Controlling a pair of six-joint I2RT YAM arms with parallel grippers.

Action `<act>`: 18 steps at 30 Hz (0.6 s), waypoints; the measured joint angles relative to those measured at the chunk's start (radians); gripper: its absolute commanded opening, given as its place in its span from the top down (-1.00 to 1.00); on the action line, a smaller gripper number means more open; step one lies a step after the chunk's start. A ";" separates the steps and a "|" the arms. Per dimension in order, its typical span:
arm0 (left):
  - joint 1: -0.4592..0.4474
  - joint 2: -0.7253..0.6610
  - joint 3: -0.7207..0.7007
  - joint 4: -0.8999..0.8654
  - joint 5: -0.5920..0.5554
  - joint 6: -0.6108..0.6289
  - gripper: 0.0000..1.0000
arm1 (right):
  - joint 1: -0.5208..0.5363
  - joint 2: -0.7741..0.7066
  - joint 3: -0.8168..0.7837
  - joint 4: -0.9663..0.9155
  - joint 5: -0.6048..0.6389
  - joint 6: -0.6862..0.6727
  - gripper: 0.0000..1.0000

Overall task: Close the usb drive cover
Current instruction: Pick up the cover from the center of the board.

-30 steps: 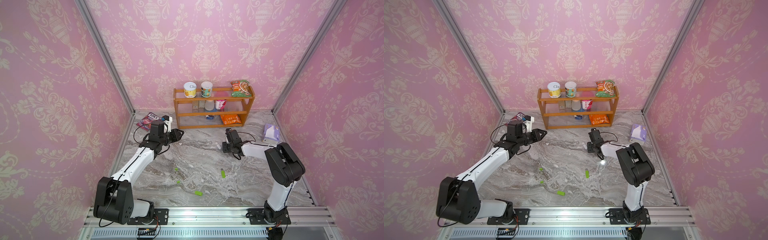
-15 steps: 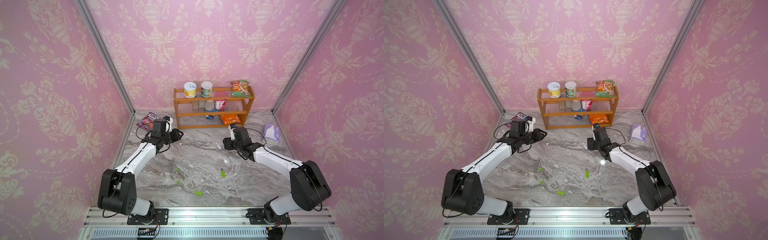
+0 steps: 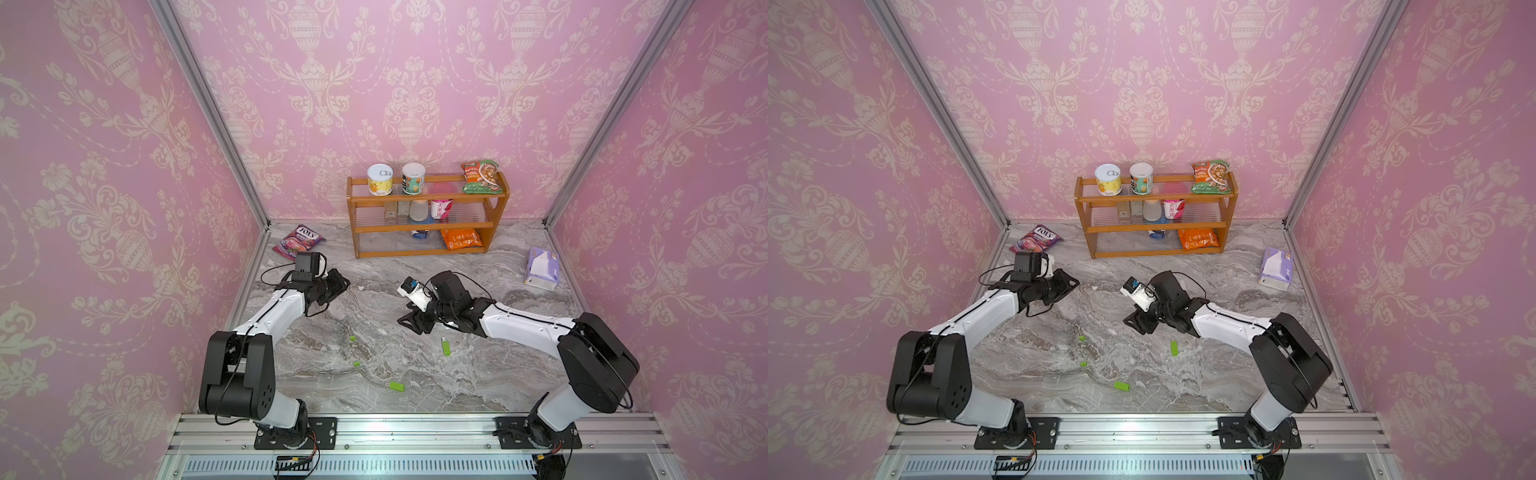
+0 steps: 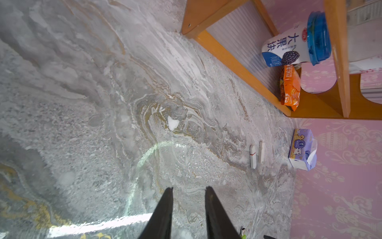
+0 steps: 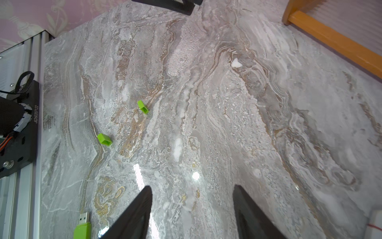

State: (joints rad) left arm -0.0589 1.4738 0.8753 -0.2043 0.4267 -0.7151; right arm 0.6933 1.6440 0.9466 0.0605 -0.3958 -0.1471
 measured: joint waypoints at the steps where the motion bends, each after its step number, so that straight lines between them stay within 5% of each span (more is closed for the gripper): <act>1: 0.011 -0.012 -0.021 0.000 0.011 -0.018 0.44 | 0.007 0.027 0.028 -0.008 -0.012 -0.015 -0.25; 14: 0.090 -0.185 -0.119 -0.048 0.107 -0.188 0.49 | 0.036 0.079 0.080 0.008 -0.016 -0.045 -0.25; 18: 0.090 -0.225 -0.267 0.023 0.163 -0.303 0.49 | 0.036 0.079 0.079 0.012 0.025 -0.045 -0.26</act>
State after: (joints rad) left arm 0.0307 1.2484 0.6086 -0.1818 0.5892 -1.0183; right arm 0.7292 1.7233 1.0256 0.0723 -0.3710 -0.1925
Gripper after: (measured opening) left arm 0.253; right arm 0.628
